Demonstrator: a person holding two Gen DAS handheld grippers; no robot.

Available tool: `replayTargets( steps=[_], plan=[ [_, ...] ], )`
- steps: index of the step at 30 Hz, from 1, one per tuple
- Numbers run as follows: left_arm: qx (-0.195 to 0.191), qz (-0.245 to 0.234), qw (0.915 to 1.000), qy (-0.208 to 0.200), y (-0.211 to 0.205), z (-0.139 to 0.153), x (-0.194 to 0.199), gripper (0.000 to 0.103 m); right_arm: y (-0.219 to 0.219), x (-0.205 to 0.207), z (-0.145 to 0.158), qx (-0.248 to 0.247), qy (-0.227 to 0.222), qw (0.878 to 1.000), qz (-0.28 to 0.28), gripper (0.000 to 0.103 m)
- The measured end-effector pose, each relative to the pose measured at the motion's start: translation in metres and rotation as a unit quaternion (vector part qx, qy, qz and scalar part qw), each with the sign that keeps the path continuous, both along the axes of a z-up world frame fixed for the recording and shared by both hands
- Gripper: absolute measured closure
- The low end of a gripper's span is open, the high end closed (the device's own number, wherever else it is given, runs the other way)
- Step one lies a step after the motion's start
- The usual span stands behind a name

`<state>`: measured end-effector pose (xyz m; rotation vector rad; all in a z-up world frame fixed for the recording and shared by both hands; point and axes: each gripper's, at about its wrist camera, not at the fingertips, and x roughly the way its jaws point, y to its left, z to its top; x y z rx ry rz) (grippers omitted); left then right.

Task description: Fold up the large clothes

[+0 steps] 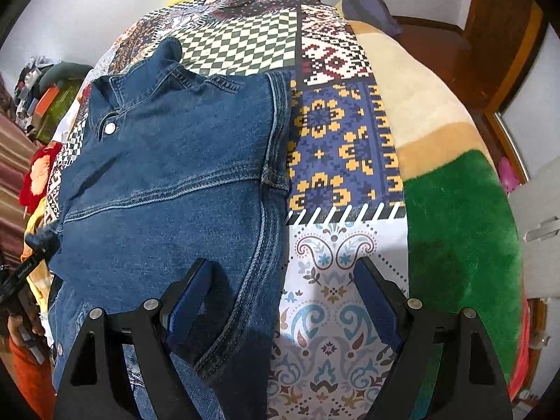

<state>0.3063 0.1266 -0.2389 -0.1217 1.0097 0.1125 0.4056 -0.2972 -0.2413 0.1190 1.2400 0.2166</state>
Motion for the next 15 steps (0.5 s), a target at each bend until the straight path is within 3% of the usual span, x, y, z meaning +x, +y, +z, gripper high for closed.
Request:
replayTargets(
  steps=[4, 8, 12, 15],
  plan=[
    [0.09, -0.05, 0.9924, -0.068, -0.034, 0.047, 0.013, 0.082, -0.003, 0.003, 0.003, 0.005, -0.004, 1.0, -0.003, 0.021],
    [0.1, -0.084, 0.9814, -0.141, -0.052, 0.102, 0.033, 0.083, -0.003, 0.006, 0.005, 0.014, -0.005, 1.0, -0.007, 0.021],
    [0.107, -0.116, 0.9632, -0.218, -0.065, 0.16, 0.04, 0.083, 0.0, 0.006, 0.006, 0.011, -0.006, 1.0, -0.003, 0.021],
    [0.098, -0.115, 0.9584, -0.242, -0.056, 0.178, 0.04, 0.083, 0.003, 0.005, 0.007, 0.002, -0.008, 1.0, 0.003, 0.021]
  ],
)
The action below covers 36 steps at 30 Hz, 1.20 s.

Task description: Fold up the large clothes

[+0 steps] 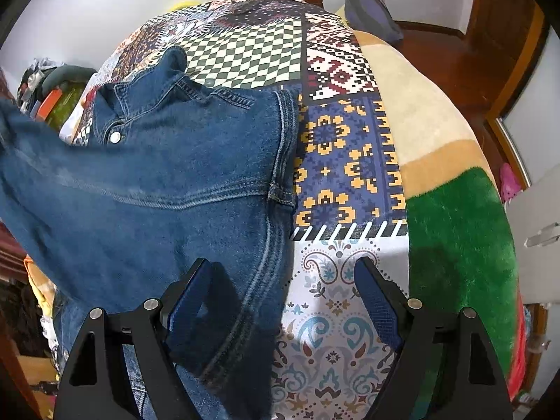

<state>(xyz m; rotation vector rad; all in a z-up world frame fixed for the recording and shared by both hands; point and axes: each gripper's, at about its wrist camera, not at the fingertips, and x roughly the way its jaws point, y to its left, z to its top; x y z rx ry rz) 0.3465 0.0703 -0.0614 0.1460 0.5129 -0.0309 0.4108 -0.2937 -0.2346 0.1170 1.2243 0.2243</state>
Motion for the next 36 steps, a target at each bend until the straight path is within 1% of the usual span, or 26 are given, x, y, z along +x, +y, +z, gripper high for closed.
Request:
replayTargets(
  steps=[2, 5, 6, 7, 9, 10, 12, 13, 14, 15, 17, 18, 19, 20, 21, 24, 25, 26, 28, 29, 32, 36],
  plan=[
    [-0.012, 0.002, 0.9998, 0.014, 0.012, -0.008, 0.003, 0.083, 0.001, 0.0, -0.001, -0.002, 0.001, 1.0, 0.001, 0.021],
    [-0.03, 0.015, 0.9968, 0.072, 0.033, -0.041, 0.012, 0.082, 0.004, 0.001, -0.004, -0.002, 0.006, 1.0, 0.0, 0.021],
    [-0.041, 0.022, 0.9932, 0.107, 0.045, -0.062, 0.016, 0.082, 0.006, 0.002, -0.006, -0.003, 0.009, 1.0, 0.0, 0.021],
    [-0.047, 0.029, 0.9902, 0.128, 0.048, -0.073, 0.014, 0.082, 0.007, 0.002, -0.007, -0.003, 0.011, 1.0, 0.001, 0.021],
    [-0.064, 0.052, 0.9778, 0.193, 0.069, -0.114, 0.016, 0.082, 0.011, 0.004, -0.009, -0.004, 0.015, 1.0, 0.005, 0.021],
    [-0.07, 0.058, 0.9721, 0.216, 0.077, -0.128, 0.016, 0.081, 0.013, 0.004, -0.01, -0.006, 0.016, 1.0, 0.005, 0.021],
    [-0.086, 0.063, 0.9622, 0.251, 0.089, -0.151, 0.013, 0.078, 0.015, 0.004, -0.012, -0.01, 0.017, 1.0, 0.004, 0.021],
    [-0.099, 0.061, 0.9553, 0.272, 0.095, -0.165, 0.01, 0.074, 0.016, 0.004, -0.012, -0.011, 0.017, 1.0, 0.004, 0.021],
    [-0.107, 0.06, 0.9511, 0.283, 0.1, -0.172, 0.006, 0.07, 0.016, 0.004, -0.013, -0.011, 0.017, 1.0, 0.004, 0.021],
    [-0.112, 0.059, 0.9484, 0.291, 0.103, -0.179, 0.0, 0.066, 0.016, 0.004, -0.013, -0.012, 0.018, 1.0, 0.004, 0.021],
    [-0.103, 0.06, 0.948, 0.295, 0.105, -0.187, -0.008, 0.051, 0.017, 0.005, -0.013, -0.014, 0.02, 1.0, 0.004, 0.021],
    [-0.098, 0.062, 0.9474, 0.298, 0.106, -0.19, -0.013, 0.046, 0.017, 0.005, -0.013, -0.015, 0.021, 1.0, 0.004, 0.021],
    [-0.097, 0.065, 0.9465, 0.301, 0.108, -0.192, -0.015, 0.038, 0.018, 0.005, -0.013, -0.017, 0.021, 1.0, 0.003, 0.021],
    [-0.1, 0.069, 0.9449, 0.304, 0.11, -0.193, -0.019, 0.033, 0.018, 0.004, -0.013, -0.018, 0.021, 1.0, 0.003, 0.021],
    [-0.106, 0.07, 0.9432, 0.307, 0.112, -0.195, -0.023, 0.032, 0.019, 0.004, -0.013, -0.021, 0.021, 1.0, 0.004, 0.021],
    [-0.142, 0.073, 0.935, 0.317, 0.124, -0.197, -0.032, 0.028, 0.019, 0.005, -0.013, -0.019, 0.023, 1.0, 0.004, 0.021],
    [-0.145, 0.074, 0.9333, 0.32, 0.127, -0.198, -0.036, 0.027, 0.019, 0.005, -0.013, -0.017, 0.025, 1.0, 0.005, 0.021],
    [-0.138, 0.078, 0.9334, 0.322, 0.129, -0.197, -0.038, 0.027, 0.019, 0.006, -0.013, -0.015, 0.027, 1.0, 0.006, 0.021],
    [-0.1, 0.091, 0.9386, 0.317, 0.134, -0.19, -0.04, 0.026, 0.019, 0.007, -0.01, -0.014, 0.028, 0.999, 0.012, 0.021],
    [-0.095, 0.09, 0.9395, 0.317, 0.136, -0.187, -0.041, 0.026, 0.019, 0.007, -0.008, -0.014, 0.027, 0.999, 0.015, 0.021],
    [-0.083, 0.104, 0.9432, 0.304, 0.149, -0.172, -0.035, 0.026, 0.02, 0.011, 0.002, -0.012, 0.016, 1.0, 0.023, 0.021],
    [-0.086, 0.117, 0.9494, 0.278, 0.162, -0.151, -0.014, 0.026, 0.026, 0.02, 0.019, -0.022, -0.011, 0.999, 0.039, 0.021]
  ],
)
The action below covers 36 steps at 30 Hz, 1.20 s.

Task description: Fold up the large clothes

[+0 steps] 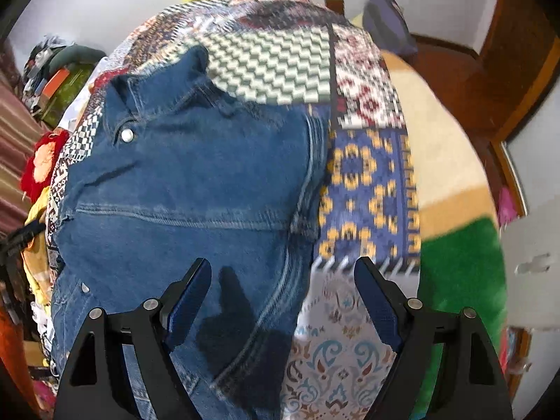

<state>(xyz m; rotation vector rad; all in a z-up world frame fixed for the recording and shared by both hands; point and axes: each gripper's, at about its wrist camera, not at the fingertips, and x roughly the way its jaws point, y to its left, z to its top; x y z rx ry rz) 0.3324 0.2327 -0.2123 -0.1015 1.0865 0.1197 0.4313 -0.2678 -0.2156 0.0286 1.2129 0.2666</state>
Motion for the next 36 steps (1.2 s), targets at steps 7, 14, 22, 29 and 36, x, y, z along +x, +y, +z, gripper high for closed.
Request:
replayTargets(
  steps=[7, 14, 22, 29, 36],
  plan=[
    [-0.036, 0.029, 0.9989, -0.001, 0.012, -0.013, 0.054, 0.026, 0.002, 0.038, 0.003, 0.017, -0.004, 1.0, -0.009, 0.021],
    [-0.106, 0.038, 0.9932, 0.031, 0.013, -0.06, 0.09, 0.029, -0.012, 0.074, -0.022, 0.065, 0.021, 0.997, -0.045, 0.022],
    [-0.173, 0.06, 0.983, 0.011, 0.017, -0.076, 0.102, 0.081, 0.004, 0.085, -0.041, 0.096, 0.02, 0.995, -0.011, 0.078],
    [-0.077, 0.054, 0.9954, -0.017, 0.008, -0.05, 0.103, 0.094, 0.03, 0.098, -0.01, 0.051, -0.054, 0.997, 0.032, 0.091],
    [-0.026, 0.084, 0.9932, -0.076, 0.027, -0.001, 0.092, 0.094, 0.076, 0.141, 0.028, 0.012, -0.119, 0.99, 0.077, 0.093]
  ],
)
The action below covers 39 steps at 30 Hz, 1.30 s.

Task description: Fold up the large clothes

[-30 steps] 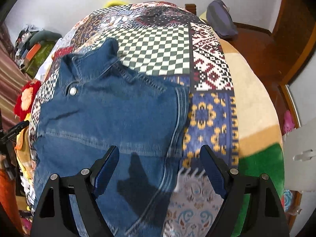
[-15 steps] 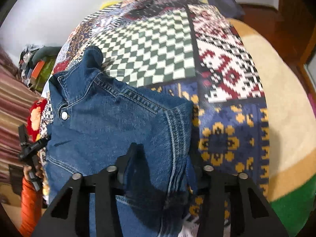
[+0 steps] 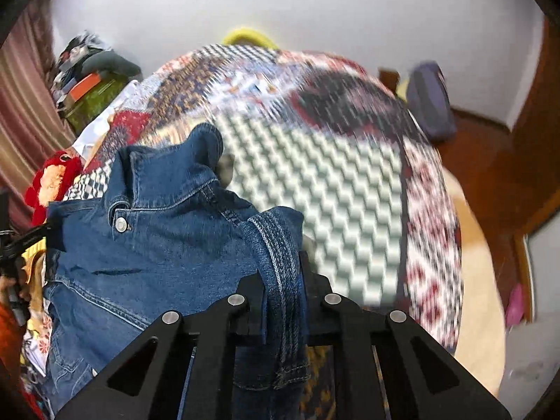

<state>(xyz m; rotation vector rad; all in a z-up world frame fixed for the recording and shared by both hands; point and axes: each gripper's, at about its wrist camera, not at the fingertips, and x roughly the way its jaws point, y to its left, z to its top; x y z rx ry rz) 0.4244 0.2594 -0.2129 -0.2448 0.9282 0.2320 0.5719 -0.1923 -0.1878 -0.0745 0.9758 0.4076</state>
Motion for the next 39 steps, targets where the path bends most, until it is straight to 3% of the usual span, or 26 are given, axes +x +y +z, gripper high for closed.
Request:
replayTargets(
  steps=[5, 11, 14, 15, 16, 18, 24, 27, 30, 34, 37, 39],
  plan=[
    [0.021, 0.012, 0.9997, 0.008, 0.013, 0.002, 0.003, 0.094, 0.026, 0.036, 0.0, -0.028, -0.018, 0.999, 0.004, 0.093],
    [0.023, 0.013, 0.9988, 0.041, 0.015, -0.032, 0.017, 0.092, 0.036, 0.056, -0.058, -0.086, 0.017, 0.996, -0.001, 0.092],
    [0.018, 0.022, 0.9977, 0.062, 0.016, -0.051, 0.023, 0.087, 0.033, 0.053, -0.071, -0.111, 0.004, 0.994, 0.001, 0.081],
    [0.017, 0.025, 0.9975, 0.064, 0.017, -0.055, 0.024, 0.085, 0.032, 0.051, -0.071, -0.124, -0.002, 0.992, -0.002, 0.07],
    [0.017, 0.027, 0.9974, 0.065, 0.017, -0.058, 0.024, 0.082, 0.03, 0.05, -0.07, -0.148, -0.012, 0.989, -0.013, 0.046],
    [0.012, 0.029, 0.9975, 0.063, 0.018, -0.062, 0.023, 0.082, 0.027, 0.05, -0.069, -0.186, -0.03, 0.982, -0.031, 0.019],
    [0.012, 0.021, 0.9966, 0.078, 0.012, -0.063, 0.012, 0.079, 0.011, 0.04, -0.054, -0.167, -0.018, 0.985, -0.027, 0.019],
    [0.036, 0.018, 0.995, 0.091, 0.005, -0.056, 0.005, 0.072, 0.01, 0.026, -0.035, -0.164, -0.025, 0.986, -0.024, 0.019],
    [0.068, 0.007, 0.994, 0.085, -0.006, -0.036, -0.01, 0.06, 0.012, 0.006, -0.009, -0.154, -0.037, 0.987, -0.015, 0.019],
    [0.063, 0.006, 0.9969, 0.048, -0.016, 0.002, -0.033, 0.044, 0.015, -0.035, 0.035, -0.125, -0.064, 0.99, 0.004, 0.019],
    [0.07, 0.002, 0.9975, 0.013, -0.031, 0.038, -0.056, 0.023, 0.016, -0.065, 0.064, -0.1, -0.074, 0.992, 0.014, 0.018],
    [0.075, -0.008, 0.9971, -0.014, -0.039, 0.061, -0.073, 0.018, 0.016, -0.083, 0.079, -0.085, -0.075, 0.993, 0.016, 0.017]
  ],
)
